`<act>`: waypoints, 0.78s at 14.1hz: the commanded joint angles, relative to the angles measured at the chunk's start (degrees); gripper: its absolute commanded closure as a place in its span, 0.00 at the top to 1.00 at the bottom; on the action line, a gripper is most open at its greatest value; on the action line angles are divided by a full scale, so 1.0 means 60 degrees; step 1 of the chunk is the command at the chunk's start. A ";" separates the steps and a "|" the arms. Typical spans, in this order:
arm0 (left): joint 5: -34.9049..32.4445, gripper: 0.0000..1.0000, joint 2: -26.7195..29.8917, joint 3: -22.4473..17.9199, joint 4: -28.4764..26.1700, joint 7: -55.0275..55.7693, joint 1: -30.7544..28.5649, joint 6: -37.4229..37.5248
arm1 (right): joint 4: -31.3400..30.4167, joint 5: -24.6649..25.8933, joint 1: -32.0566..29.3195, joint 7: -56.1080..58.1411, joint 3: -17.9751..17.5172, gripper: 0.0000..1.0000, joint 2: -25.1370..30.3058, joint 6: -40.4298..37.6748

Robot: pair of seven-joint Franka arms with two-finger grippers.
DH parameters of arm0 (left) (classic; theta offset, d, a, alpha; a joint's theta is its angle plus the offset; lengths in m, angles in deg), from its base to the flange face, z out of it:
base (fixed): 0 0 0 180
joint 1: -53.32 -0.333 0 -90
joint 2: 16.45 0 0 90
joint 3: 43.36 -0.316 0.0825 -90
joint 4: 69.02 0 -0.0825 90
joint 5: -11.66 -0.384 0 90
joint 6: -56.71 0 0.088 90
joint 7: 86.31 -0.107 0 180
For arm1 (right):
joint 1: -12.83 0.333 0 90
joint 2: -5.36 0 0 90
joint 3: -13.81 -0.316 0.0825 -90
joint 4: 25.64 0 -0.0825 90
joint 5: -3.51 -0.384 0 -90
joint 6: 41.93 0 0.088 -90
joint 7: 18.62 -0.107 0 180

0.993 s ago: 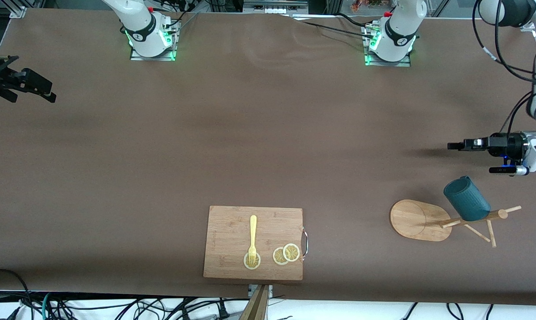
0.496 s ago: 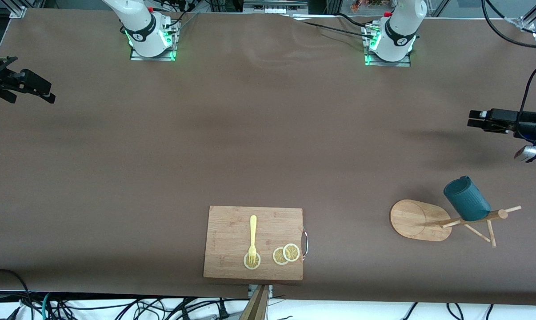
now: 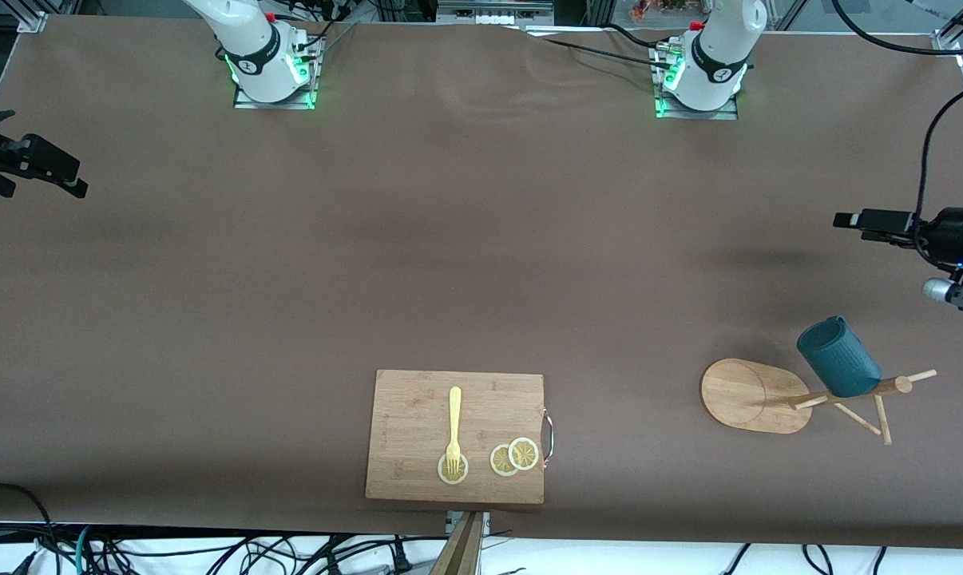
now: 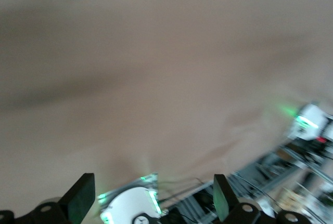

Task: Pass cup and hang on rack
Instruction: 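Open the left gripper and draw it back from the mug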

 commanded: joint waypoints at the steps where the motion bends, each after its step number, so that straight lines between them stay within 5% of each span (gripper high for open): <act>1: -0.1752 1.00 0.0699 0.1151 0.0164 0.0935 0.0128 -0.0681 | 0.0405 -0.0160 -0.0040 0.0113 0.0020 1.00 -0.0201 -0.0238; 6: -0.2754 1.00 0.1050 0.1595 0.1173 0.0993 0.0260 -0.1474 | 0.0274 -0.0306 -0.0026 -0.0019 0.0035 1.00 -0.0143 -0.0531; 11: -0.3016 1.00 0.1474 0.1638 0.1133 0.1212 0.0216 -0.1064 | 0.0200 -0.0321 -0.0026 -0.0019 0.0035 1.00 -0.0099 -0.0502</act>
